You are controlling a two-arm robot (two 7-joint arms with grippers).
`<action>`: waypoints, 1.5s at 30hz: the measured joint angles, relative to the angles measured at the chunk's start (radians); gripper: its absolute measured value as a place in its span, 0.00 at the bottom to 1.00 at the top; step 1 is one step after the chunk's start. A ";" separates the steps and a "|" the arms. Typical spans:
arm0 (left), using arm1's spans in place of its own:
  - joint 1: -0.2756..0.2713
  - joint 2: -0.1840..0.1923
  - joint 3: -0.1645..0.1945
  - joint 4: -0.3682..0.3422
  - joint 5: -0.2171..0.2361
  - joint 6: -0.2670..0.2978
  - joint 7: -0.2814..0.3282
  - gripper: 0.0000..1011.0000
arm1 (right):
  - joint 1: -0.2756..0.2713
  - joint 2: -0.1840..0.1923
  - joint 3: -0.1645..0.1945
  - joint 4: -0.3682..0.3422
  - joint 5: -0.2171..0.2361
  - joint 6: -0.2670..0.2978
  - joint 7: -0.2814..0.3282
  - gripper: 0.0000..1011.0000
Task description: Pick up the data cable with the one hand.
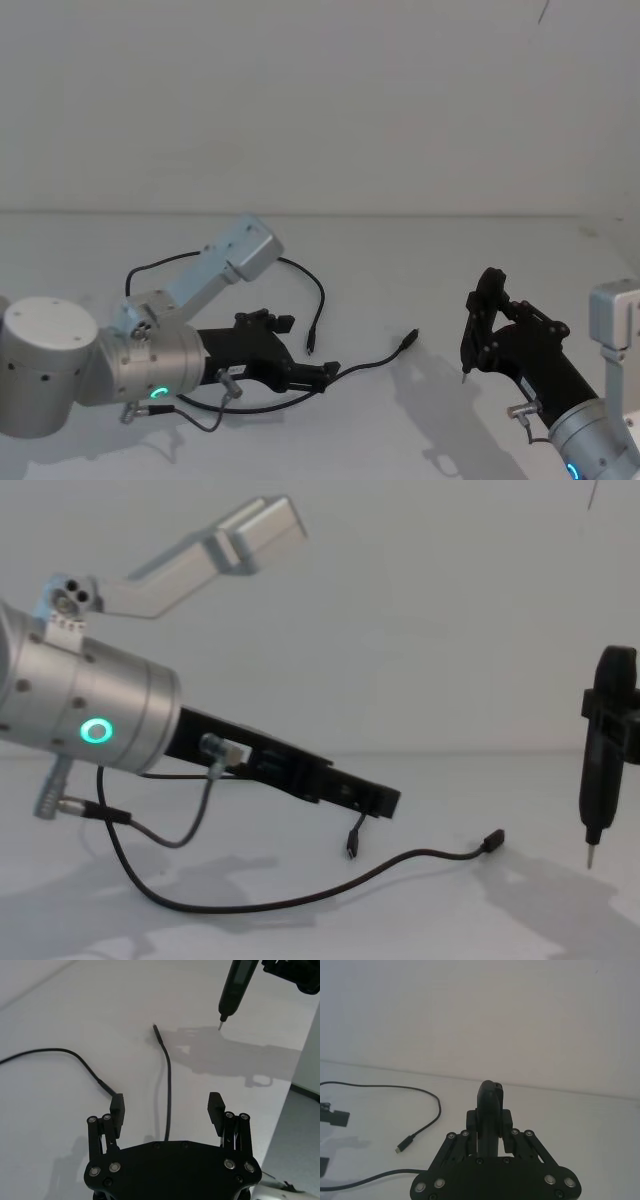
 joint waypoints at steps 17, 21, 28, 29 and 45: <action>-0.056 -0.077 0.054 0.077 -0.013 0.106 0.022 0.99 | 0.000 0.000 0.000 0.000 0.000 0.000 0.000 0.28; -0.064 -0.096 0.063 0.100 -0.015 0.116 0.032 0.99 | 0.000 0.000 0.000 0.000 0.000 0.000 0.000 0.28; -0.081 -0.124 0.081 0.143 -0.015 0.120 0.041 0.99 | 0.000 0.000 0.000 0.000 0.000 0.000 0.000 0.28; -0.086 -0.130 0.085 0.152 -0.015 0.119 0.042 0.99 | 0.000 0.000 0.000 0.000 0.000 0.000 0.000 0.28; -0.114 -0.187 0.122 0.237 0.017 0.076 0.062 0.99 | 0.000 0.000 0.000 0.000 0.000 0.000 0.000 0.28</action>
